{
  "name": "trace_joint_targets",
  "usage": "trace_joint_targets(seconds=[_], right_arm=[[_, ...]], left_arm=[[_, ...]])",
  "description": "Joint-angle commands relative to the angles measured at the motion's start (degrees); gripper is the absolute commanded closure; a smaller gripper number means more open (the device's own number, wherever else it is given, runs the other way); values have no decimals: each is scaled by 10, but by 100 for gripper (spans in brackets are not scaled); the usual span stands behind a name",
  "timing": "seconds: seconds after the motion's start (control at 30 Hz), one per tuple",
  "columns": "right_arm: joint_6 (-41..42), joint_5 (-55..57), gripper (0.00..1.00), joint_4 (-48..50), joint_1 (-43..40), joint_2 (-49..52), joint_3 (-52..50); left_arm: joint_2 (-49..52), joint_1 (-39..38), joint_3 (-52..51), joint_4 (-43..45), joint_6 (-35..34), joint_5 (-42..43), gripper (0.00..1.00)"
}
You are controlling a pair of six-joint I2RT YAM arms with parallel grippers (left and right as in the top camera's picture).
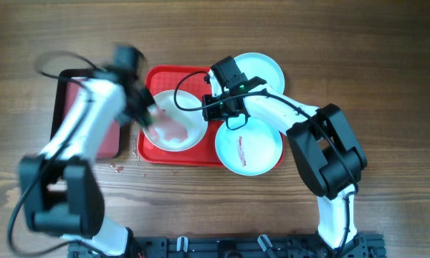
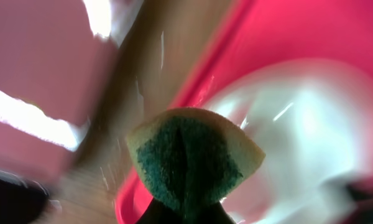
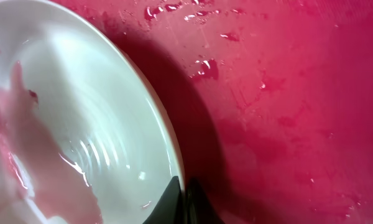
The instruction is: Clean dirty plates on tray and stack at the side
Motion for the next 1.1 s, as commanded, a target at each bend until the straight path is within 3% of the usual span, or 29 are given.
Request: trace_joint_targets(seconds=[0.0, 0.17, 0.27, 0.4, 0.5, 0.77, 0.93, 1.07], right_arm=[[2, 28, 95, -21, -3, 9, 4], [-2, 90, 96, -99, -3, -39, 26], [-31, 198, 96, -191, 4, -79, 82], [-52, 348, 96, -224, 60, -101, 129], [-59, 445, 96, -228, 107, -101, 138], [-58, 873, 96, -215, 269, -101, 138], [-54, 1021, 96, -186, 296, -101, 138], [-60, 1062, 96, -151, 296, -101, 138]], left_arm=[[-55, 85, 120, -30, 59, -3, 96], [-44, 145, 121, -59, 59, -3, 96], [-42, 148, 111, -59, 59, -3, 96], [-42, 148, 98, -59, 59, -3, 96], [-42, 148, 95, -58, 59, -3, 96], [-42, 148, 67, -46, 59, -3, 96], [-42, 148, 66, -45, 59, -3, 96], [-42, 148, 66, -45, 59, -3, 96]])
